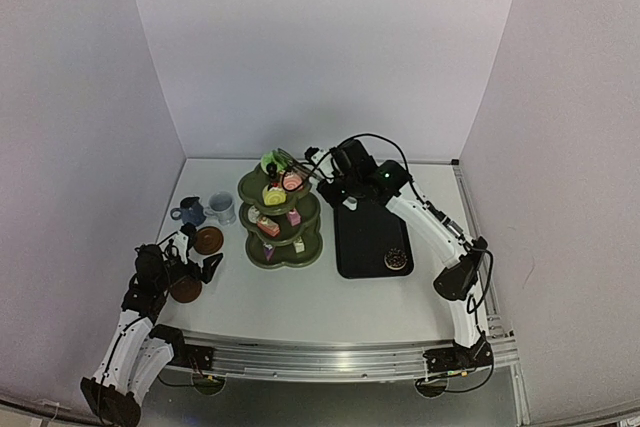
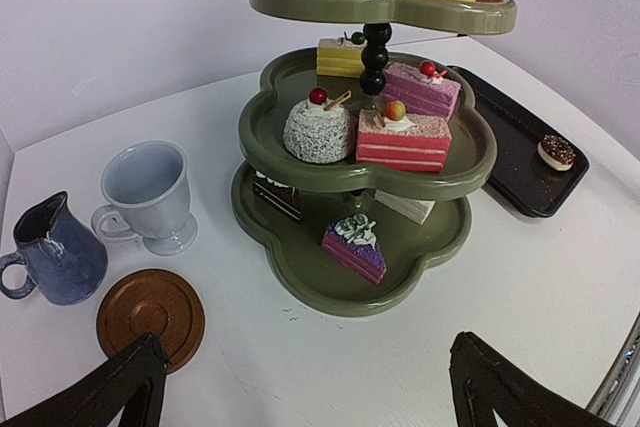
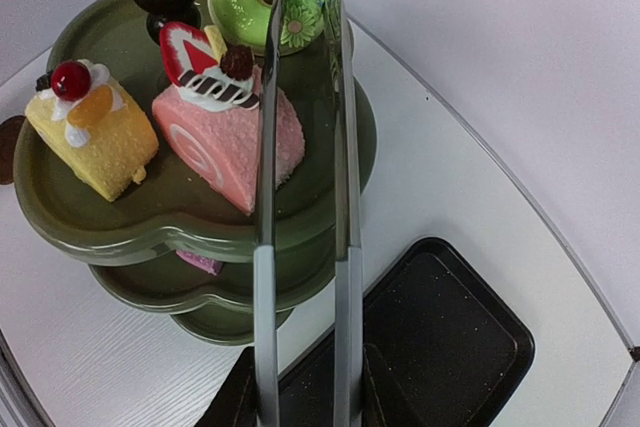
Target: Serve the afternoon tea
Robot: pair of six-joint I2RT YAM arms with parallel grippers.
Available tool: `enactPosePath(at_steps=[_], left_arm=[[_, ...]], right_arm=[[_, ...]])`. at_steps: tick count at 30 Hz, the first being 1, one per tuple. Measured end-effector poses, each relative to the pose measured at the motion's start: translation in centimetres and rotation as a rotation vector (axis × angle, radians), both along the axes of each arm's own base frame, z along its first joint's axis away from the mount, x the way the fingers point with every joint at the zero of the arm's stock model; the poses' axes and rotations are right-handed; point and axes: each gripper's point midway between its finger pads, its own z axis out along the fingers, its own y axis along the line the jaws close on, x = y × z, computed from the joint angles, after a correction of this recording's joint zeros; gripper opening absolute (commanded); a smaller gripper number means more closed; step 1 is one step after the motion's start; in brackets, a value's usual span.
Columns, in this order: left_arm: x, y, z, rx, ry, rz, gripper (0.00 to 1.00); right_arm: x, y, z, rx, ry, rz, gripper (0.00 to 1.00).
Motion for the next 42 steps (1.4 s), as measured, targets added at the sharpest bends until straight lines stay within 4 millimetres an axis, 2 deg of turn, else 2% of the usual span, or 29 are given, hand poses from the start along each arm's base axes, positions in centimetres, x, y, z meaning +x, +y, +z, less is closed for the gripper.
enactPosePath(at_steps=[10, 15, 19, 29, 37, 40, 42], left_arm=[[0.0, 0.0, -0.1, 0.001, 0.003, 0.000, 0.99], [0.0, 0.0, -0.1, 0.001, 0.005, -0.001, 0.99], [0.0, 0.0, -0.1, 0.002, 0.004, -0.001, 0.99], [0.0, 0.0, -0.1, 0.002, 0.004, -0.001, 0.99], [0.0, 0.0, -0.1, 0.002, 0.004, -0.002, 0.99], [0.0, 0.0, -0.1, 0.002, 0.004, -0.002, 0.99], [0.0, 0.0, -0.1, 0.002, 0.004, -0.002, 0.99]], right_arm=[[0.1, -0.1, 0.1, 0.000, -0.003, -0.004, 0.31], [0.1, -0.1, 0.9, 0.011, -0.015, -0.009, 0.32], [0.2, -0.1, 1.5, 0.020, -0.028, -0.013, 0.32], [0.5, -0.5, 1.5, 0.010, -0.040, -0.042, 0.31], [2.0, -2.8, 2.6, 0.038, -0.052, -0.181, 0.30], [2.5, -4.8, 3.5, 0.073, -0.045, -0.267, 0.31], [2.2, -7.0, 3.6, 0.084, -0.023, -0.330, 0.31]])
